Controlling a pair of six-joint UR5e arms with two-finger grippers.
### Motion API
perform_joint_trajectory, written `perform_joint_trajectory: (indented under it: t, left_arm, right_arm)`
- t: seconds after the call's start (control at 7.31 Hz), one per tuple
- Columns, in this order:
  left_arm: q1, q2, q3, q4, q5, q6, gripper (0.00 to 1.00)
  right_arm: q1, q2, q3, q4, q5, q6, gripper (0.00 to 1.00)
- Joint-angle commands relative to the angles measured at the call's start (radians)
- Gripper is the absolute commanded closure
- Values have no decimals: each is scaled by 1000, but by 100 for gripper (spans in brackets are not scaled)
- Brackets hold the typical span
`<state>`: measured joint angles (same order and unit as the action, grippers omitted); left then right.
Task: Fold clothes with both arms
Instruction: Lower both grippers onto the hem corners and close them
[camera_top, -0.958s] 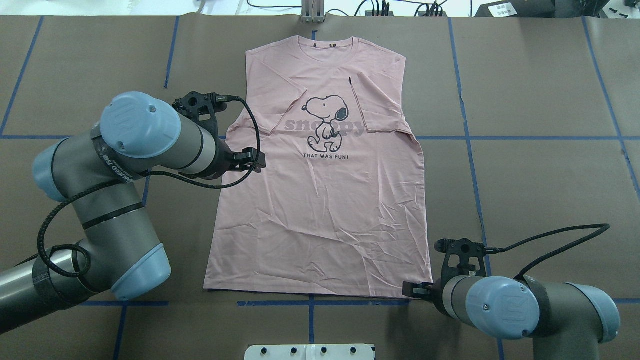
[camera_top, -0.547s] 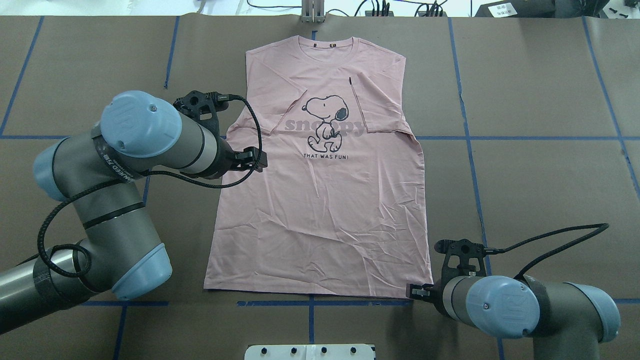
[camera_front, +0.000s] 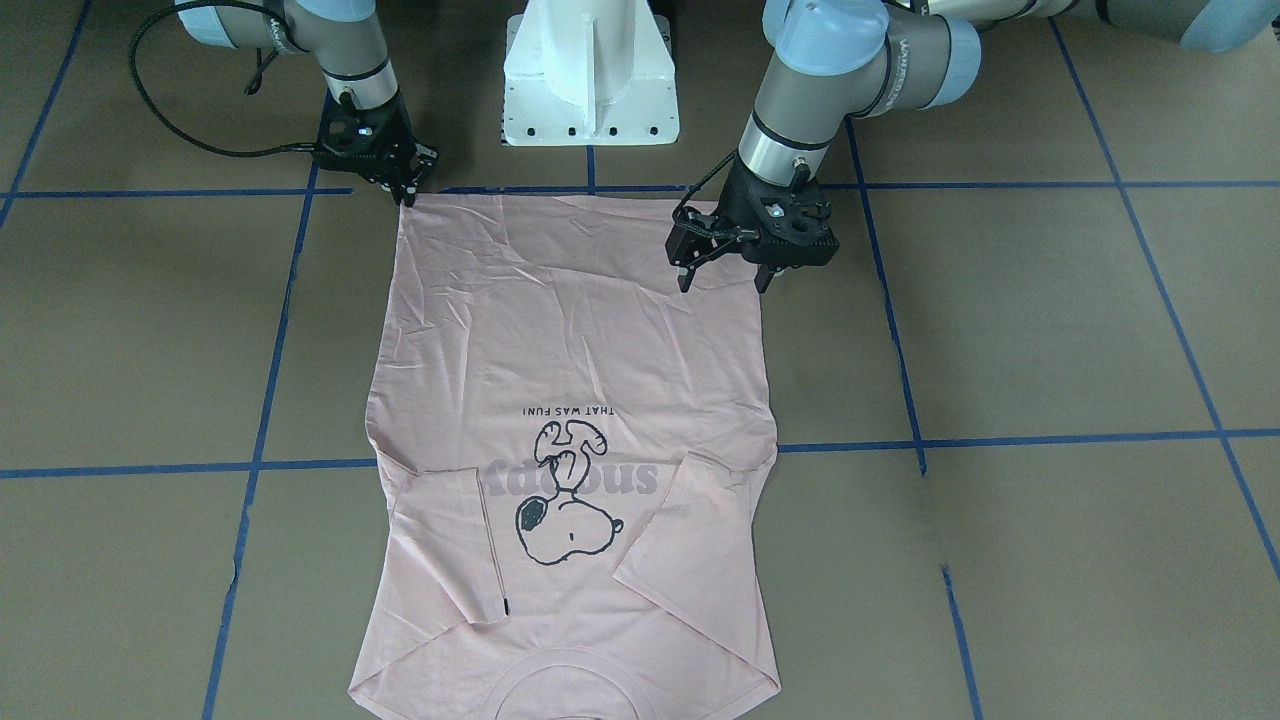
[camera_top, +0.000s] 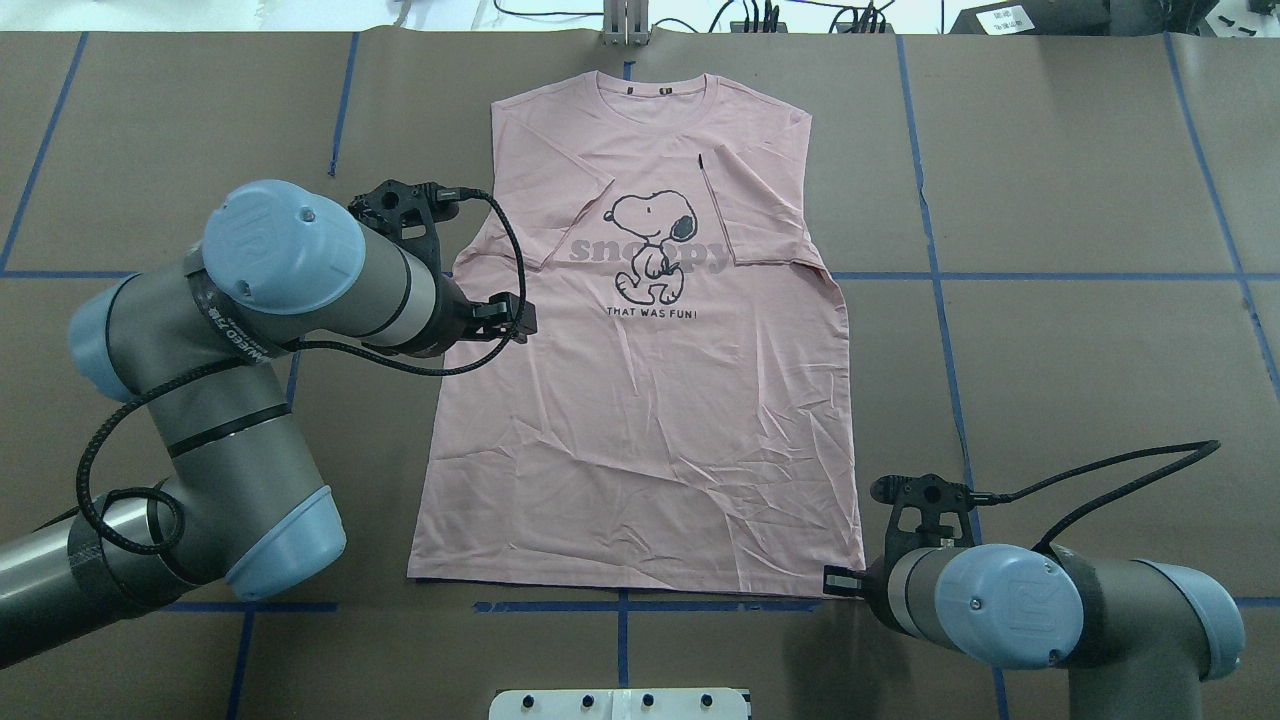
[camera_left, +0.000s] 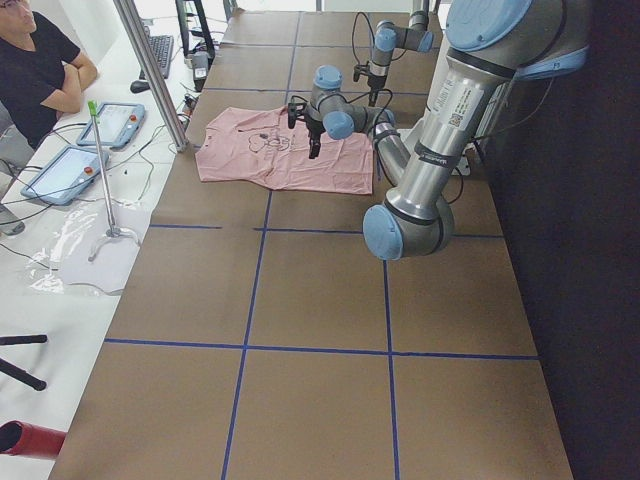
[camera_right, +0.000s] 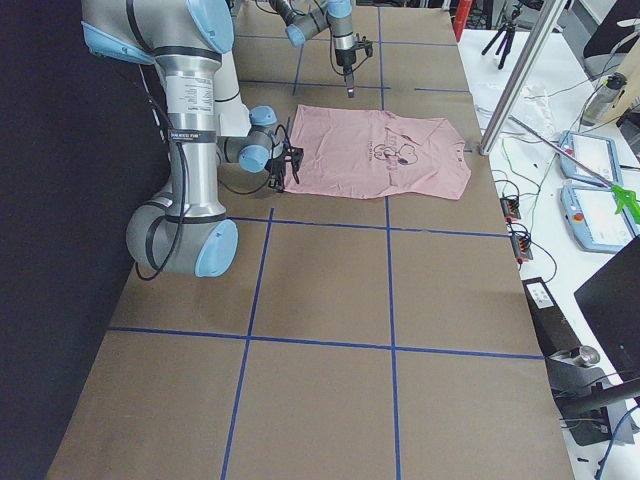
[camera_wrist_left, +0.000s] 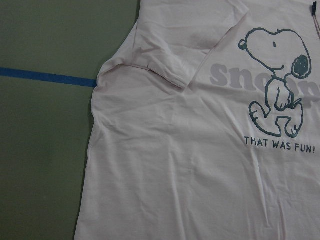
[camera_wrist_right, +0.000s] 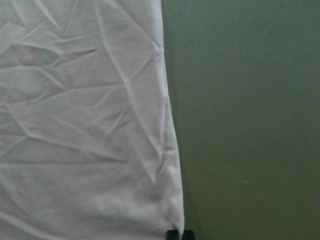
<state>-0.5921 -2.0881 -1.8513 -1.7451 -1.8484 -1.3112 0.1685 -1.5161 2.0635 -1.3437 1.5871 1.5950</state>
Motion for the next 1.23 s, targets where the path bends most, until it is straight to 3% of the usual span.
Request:
perform_joint_trajectory:
  t: [0.0, 0.27, 0.41, 0.82, 1.09]
  left_arm:
    - [0, 0, 1, -1, 0, 1, 0]
    - [3, 11, -3, 1, 2, -25, 0]
    - [33, 43, -20, -1, 8, -172, 0]
    - [280, 208, -179, 30, 139, -437, 2]
    - [340, 218, -165, 81, 210, -505, 2]
  right_arm:
    - [6, 1, 6, 0, 1, 5, 100]
    - [22, 1, 26, 0, 2, 5, 100]
    - [31, -2, 44, 0, 2, 5, 100]
    - [49, 1, 56, 0, 13, 5, 100]
    - [49, 2, 55, 2, 14, 5, 100]
